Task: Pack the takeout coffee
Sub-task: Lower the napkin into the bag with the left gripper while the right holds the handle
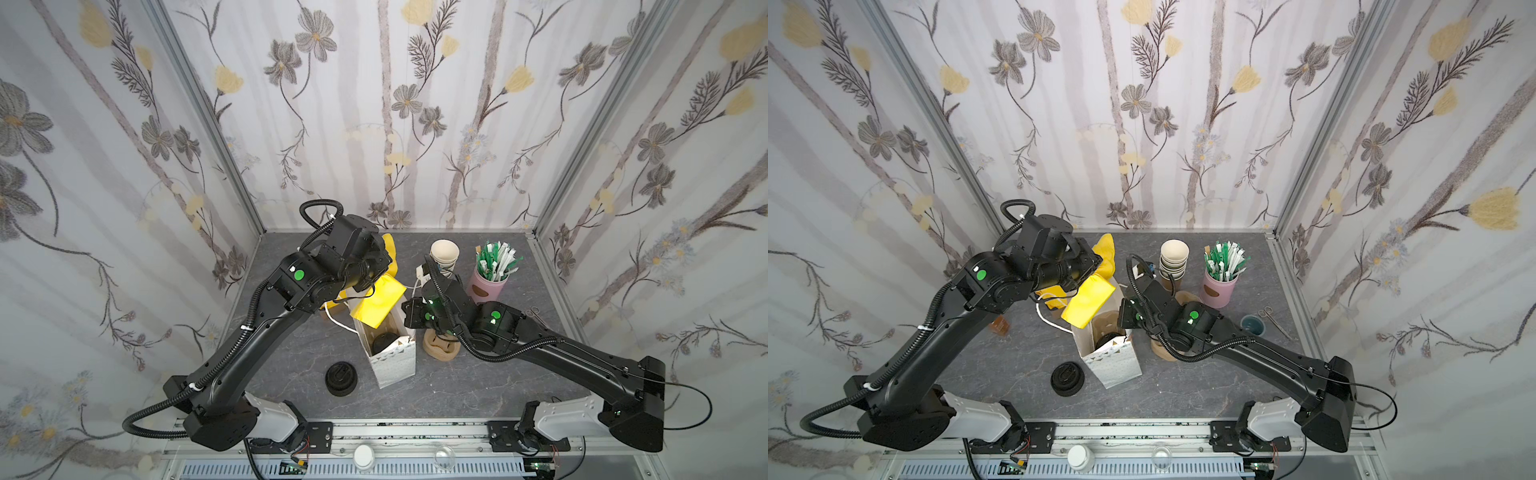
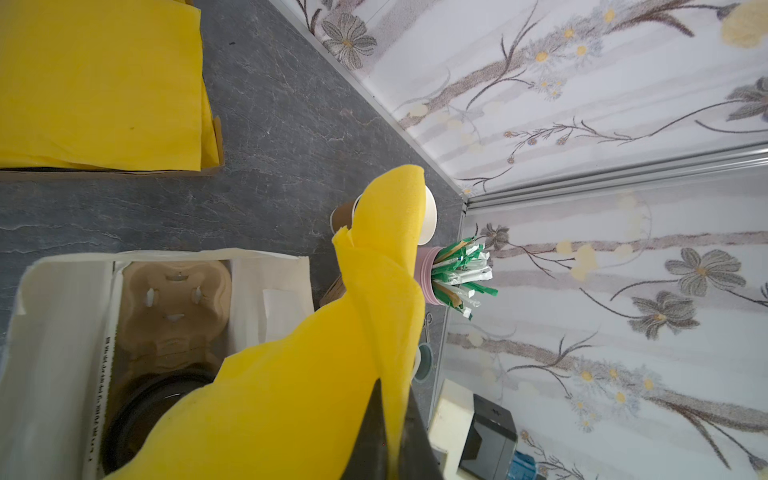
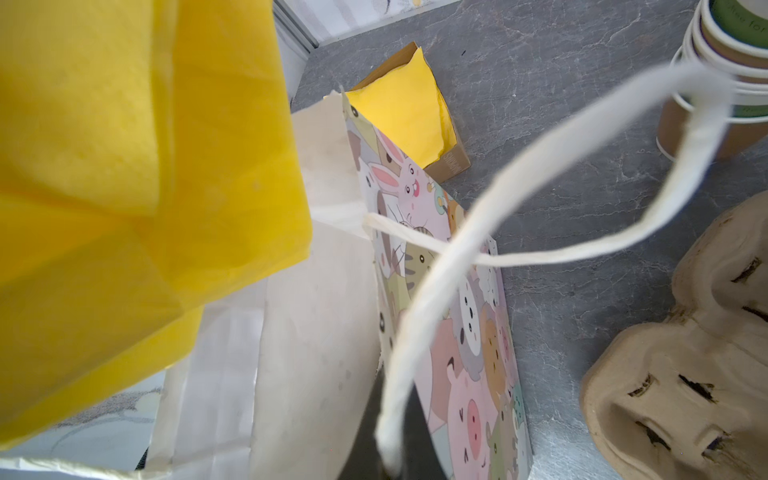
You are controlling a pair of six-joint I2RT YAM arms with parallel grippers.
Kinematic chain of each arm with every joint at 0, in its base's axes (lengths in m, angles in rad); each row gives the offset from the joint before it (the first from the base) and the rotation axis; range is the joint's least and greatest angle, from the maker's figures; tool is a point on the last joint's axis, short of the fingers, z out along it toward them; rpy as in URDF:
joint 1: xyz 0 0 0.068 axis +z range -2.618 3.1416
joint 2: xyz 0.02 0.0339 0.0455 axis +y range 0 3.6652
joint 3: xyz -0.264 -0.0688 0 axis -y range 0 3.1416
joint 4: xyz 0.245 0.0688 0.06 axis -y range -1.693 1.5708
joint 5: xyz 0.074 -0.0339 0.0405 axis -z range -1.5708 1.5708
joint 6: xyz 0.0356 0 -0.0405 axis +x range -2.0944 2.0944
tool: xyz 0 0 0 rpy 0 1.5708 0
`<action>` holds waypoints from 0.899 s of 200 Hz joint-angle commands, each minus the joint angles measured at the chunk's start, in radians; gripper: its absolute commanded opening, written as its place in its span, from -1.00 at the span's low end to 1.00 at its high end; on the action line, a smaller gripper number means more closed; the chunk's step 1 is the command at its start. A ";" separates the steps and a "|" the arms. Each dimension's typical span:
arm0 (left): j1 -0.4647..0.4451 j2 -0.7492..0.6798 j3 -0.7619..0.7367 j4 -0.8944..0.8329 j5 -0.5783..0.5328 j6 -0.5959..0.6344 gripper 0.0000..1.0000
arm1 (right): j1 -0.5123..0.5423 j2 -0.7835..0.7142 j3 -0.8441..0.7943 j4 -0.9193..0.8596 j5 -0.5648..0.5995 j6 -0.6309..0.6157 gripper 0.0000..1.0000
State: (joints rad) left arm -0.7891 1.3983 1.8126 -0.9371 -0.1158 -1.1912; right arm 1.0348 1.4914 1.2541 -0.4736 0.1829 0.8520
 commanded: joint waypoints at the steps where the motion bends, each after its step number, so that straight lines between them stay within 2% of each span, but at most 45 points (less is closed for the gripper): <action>1: 0.000 -0.021 -0.026 0.100 -0.054 -0.124 -1.00 | 0.001 -0.010 -0.008 0.069 0.016 0.058 -1.00; 28: -0.001 -0.102 -0.175 0.210 -0.087 -0.259 -1.00 | -0.003 -0.011 -0.023 0.092 0.030 0.094 -1.00; 41: 0.000 -0.136 -0.277 0.334 -0.098 -0.266 -1.00 | -0.001 -0.002 -0.023 0.108 0.018 0.098 -1.00; 71: 0.003 -0.225 -0.455 0.471 -0.123 -0.285 -1.00 | -0.002 -0.002 -0.024 0.126 0.013 0.103 -1.00; 113: 0.006 -0.280 -0.595 0.452 -0.112 -0.289 -1.00 | -0.004 0.004 -0.016 0.132 0.018 0.105 -1.00; 180: 0.021 -0.239 -0.615 0.322 -0.050 -0.248 -1.00 | -0.004 0.009 -0.010 0.147 0.021 0.104 -1.00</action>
State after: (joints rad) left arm -0.7795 1.1358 1.1995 -0.5663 -0.1871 -1.4647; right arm 1.0309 1.4933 1.2354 -0.3931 0.1944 0.9520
